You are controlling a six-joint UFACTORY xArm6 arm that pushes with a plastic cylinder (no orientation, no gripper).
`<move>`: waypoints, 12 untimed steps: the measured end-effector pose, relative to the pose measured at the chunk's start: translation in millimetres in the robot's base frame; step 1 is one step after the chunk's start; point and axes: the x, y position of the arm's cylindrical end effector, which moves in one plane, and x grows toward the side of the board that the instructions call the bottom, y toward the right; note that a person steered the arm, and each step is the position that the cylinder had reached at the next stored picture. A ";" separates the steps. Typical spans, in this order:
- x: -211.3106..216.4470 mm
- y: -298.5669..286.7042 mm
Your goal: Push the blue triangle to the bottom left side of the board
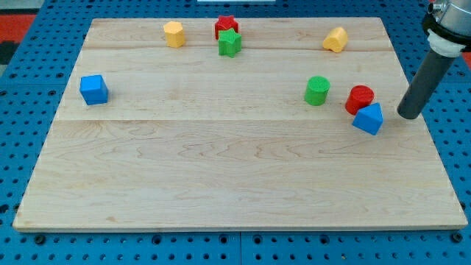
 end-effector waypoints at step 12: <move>-32.3 -364.8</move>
